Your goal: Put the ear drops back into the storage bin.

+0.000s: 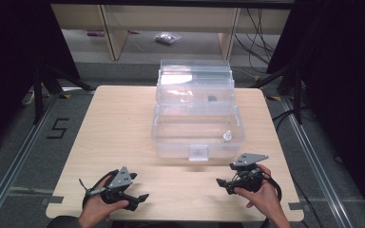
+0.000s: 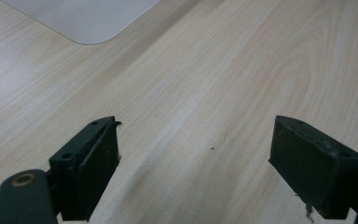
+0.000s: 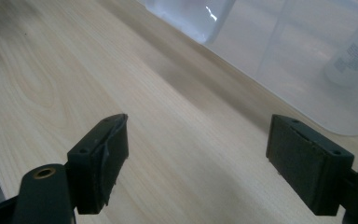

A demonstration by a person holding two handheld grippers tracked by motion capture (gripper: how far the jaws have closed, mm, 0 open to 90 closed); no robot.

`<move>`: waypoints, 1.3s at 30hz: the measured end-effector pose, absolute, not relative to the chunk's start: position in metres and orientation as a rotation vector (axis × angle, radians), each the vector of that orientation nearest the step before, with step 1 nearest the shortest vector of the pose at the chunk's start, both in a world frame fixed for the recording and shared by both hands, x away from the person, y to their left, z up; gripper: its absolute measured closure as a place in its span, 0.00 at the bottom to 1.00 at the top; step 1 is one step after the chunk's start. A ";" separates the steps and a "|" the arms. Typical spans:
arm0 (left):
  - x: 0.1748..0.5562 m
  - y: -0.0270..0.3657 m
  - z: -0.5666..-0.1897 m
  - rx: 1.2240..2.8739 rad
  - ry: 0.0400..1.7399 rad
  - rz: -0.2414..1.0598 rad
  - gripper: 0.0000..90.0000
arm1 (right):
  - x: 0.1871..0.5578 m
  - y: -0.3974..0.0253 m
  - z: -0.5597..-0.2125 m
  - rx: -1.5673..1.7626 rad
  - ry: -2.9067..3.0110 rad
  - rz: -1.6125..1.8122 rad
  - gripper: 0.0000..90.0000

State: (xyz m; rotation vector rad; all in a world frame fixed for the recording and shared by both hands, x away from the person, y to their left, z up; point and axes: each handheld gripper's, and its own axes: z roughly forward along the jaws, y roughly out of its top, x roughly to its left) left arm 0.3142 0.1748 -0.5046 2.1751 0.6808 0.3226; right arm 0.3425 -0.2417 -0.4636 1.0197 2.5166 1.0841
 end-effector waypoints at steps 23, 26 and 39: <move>0.315 0.175 -0.504 2.185 0.668 0.325 0.17 | 0.321 -0.263 -0.476 1.090 2.522 1.000 0.25; 0.315 0.175 -0.504 2.187 0.668 0.325 0.17 | 0.318 -0.265 -0.477 1.134 2.514 0.994 0.24; 0.315 0.175 -0.504 2.186 0.669 0.332 0.17 | 0.313 -0.270 -0.484 1.134 2.512 0.992 0.20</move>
